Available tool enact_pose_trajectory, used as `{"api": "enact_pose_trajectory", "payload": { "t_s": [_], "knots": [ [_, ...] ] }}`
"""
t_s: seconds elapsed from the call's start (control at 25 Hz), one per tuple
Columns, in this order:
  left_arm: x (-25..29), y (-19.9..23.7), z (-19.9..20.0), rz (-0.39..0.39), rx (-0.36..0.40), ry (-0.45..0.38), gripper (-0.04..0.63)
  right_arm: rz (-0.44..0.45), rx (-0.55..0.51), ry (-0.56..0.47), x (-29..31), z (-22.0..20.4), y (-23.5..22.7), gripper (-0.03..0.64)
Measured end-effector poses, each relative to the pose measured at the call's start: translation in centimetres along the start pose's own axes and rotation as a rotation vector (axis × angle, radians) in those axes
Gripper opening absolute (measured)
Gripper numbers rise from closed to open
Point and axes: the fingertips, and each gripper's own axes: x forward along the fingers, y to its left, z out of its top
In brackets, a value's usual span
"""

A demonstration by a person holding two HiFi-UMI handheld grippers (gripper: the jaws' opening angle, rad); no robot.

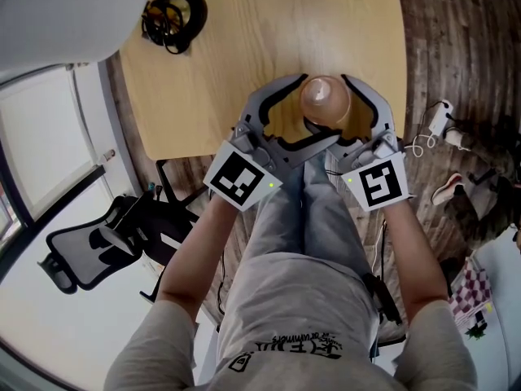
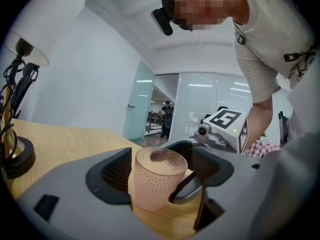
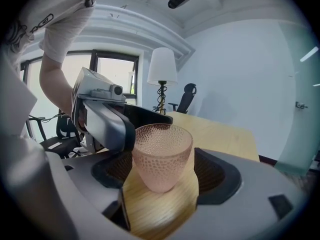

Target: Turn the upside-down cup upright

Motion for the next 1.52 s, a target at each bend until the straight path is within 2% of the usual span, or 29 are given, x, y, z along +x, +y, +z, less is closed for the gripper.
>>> {"api": "enact_pose_trajectory", "payload": {
  "t_s": [0.16, 0.32, 0.56, 0.6, 0.68, 0.72, 0.84, 0.96, 1.12, 1.36, 1.52],
  "knots": [
    [-0.5, 0.2, 0.6, 0.015, -0.014, -0.015, 0.368, 0.002, 0.009, -0.022, -0.2, 0.6, -0.2, 0.357],
    [-1.6, 0.2, 2.6, 0.056, -0.068, -0.066, 0.368, 0.008, -0.005, -0.019, -1.2, 1.8, 0.0, 0.357],
    [-4.3, -1.1, 6.9, 0.091, -0.115, -0.112, 0.367, 0.015, 0.026, -0.064, -4.4, 6.1, 0.8, 0.354],
    [-4.8, -1.2, 7.7, 0.099, -0.122, -0.12, 0.36, 0.015, 0.031, -0.075, -4.8, 7.0, 0.8, 0.353],
    [-5.7, -1.3, 9.5, 0.111, -0.135, -0.146, 0.297, 0.009, 0.033, -0.103, -5.8, 8.9, 0.6, 0.348],
    [-6.1, -1.5, 10.3, 0.109, -0.14, -0.156, 0.267, 0.004, 0.041, -0.124, -6.5, 9.9, 0.6, 0.332],
    [-7.1, -2.6, 12.2, 0.093, -0.143, -0.153, 0.16, -0.019, 0.099, -0.2, -8.7, 13.1, 0.4, 0.163],
    [-8.0, -2.9, 14.6, 0.1, -0.133, -0.165, 0.06, -0.044, 0.15, -0.238, -10.4, 15.7, 0.2, 0.089],
    [-8.8, -3.2, 18.1, 0.092, -0.137, -0.203, 0.017, -0.055, 0.183, -0.233, -11.9, 18.4, 0.3, 0.049],
    [-9.2, -4.7, 22.0, 0.068, -0.174, -0.253, 0.009, -0.048, 0.263, -0.273, -14.2, 22.2, 1.0, 0.031],
    [-10.3, -4.8, 23.4, 0.099, -0.21, -0.266, 0.009, -0.051, 0.288, -0.301, -15.3, 24.7, 1.7, 0.026]
  ]
}}
